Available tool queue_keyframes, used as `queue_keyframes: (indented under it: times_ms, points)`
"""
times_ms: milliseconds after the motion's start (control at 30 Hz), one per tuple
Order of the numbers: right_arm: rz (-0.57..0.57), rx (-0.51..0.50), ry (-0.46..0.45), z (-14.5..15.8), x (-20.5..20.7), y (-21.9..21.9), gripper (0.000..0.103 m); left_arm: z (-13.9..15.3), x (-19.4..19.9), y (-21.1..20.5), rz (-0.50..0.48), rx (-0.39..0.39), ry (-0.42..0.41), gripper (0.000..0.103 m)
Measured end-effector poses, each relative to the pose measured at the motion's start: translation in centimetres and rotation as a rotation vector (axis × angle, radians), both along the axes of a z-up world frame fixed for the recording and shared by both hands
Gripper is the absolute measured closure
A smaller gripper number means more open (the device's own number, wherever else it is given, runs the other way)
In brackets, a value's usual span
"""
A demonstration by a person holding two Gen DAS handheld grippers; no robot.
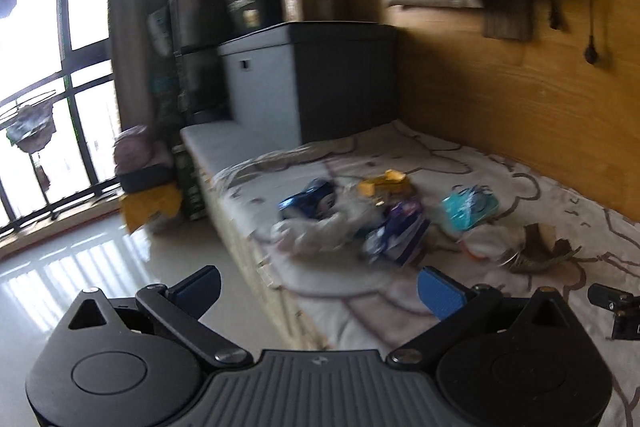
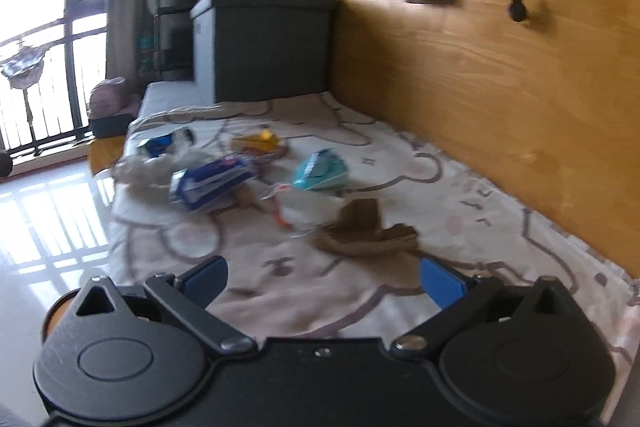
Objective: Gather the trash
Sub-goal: 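Reach both tools toward the trash on the mattress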
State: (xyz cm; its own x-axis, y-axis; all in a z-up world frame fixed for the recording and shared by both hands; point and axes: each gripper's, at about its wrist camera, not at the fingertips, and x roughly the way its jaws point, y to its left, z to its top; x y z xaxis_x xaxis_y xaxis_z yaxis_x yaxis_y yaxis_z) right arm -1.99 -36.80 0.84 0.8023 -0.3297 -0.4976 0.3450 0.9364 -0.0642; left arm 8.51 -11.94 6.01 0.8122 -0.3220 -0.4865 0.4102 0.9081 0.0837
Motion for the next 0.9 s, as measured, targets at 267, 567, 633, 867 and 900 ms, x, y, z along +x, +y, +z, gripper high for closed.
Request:
queue_keyframes:
  times_ms: [267, 567, 633, 867, 900]
  points:
    - [-0.035, -0.038, 0.007, -0.7, 1.7, -4.0, 0.0, -1.9, 5.2, -6.3, -0.162, -0.015, 0.05, 0.0]
    - [0.09, -0.055, 0.05, -1.9, 5.8, -8.9, 0.0, -5.9, 10.6, -11.3, -0.262, 0.062, 0.079, 0.0]
    - [0.151, -0.067, 0.056, -2.1, 7.0, -9.9, 0.0, -6.6, 11.6, -11.8, -0.277, 0.07, 0.077, 0.0]
    - [0.488, -0.13, 0.215, -2.5, 11.8, -11.9, 0.0, -8.5, 14.3, -12.6, -0.341, 0.1, 0.078, 0.0]
    - [0.542, -0.17, 0.255, -2.7, 12.4, -11.8, 0.0, -8.8, 14.6, -12.7, -0.344, 0.106, 0.074, 0.0]
